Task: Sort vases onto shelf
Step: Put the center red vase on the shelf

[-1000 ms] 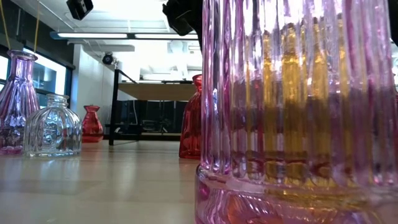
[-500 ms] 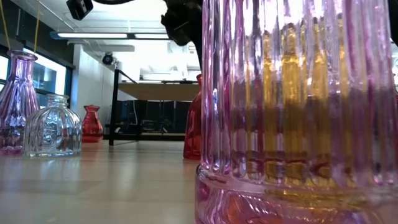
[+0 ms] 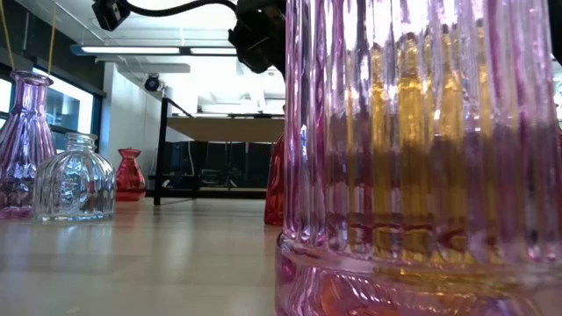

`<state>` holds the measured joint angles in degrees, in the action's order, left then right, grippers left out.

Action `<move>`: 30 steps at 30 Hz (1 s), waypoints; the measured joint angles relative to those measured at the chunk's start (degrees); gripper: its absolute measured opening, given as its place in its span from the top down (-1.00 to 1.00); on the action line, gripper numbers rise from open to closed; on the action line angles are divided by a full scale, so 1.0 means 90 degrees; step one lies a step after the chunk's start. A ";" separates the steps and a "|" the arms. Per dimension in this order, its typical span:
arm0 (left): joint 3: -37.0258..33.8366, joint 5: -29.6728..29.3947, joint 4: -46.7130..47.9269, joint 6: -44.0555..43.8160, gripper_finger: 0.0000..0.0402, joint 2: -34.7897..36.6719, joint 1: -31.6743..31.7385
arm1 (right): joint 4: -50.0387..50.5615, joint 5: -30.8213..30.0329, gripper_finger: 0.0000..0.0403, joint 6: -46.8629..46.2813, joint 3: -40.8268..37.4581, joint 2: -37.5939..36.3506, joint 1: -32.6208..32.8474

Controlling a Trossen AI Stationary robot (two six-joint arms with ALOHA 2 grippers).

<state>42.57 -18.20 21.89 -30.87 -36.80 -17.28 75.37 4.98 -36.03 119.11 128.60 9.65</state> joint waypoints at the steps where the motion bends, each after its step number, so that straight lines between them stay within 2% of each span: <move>1: 0.0000 0.0000 -0.0002 0.0000 0.40 -0.0001 0.0001 | 0.0006 0.0001 0.85 0.0002 0.0000 0.0000 0.0000; 3: 0.0000 0.0000 -0.0002 0.0000 0.40 -0.0001 0.0001 | 0.0015 0.0049 0.95 0.0031 0.0000 -0.0002 0.0000; 7: 0.0000 -0.0034 -0.0002 0.0000 0.40 -0.0001 0.0000 | 0.0081 0.0161 0.92 0.0048 0.0000 -0.0005 -0.0032; 18: 0.0000 -0.0049 -0.0005 -0.0002 0.40 -0.0007 0.0000 | 0.0251 0.0253 0.98 0.0381 0.0007 -0.0041 -0.0075; 30: 0.0000 -0.0149 -0.0036 -0.0053 0.40 -0.0007 0.0001 | 0.0680 0.0303 0.99 0.0625 0.0005 -0.0800 -0.0364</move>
<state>42.57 -19.53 21.56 -31.35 -36.86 -17.27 81.50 7.71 -30.40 119.15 121.40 6.37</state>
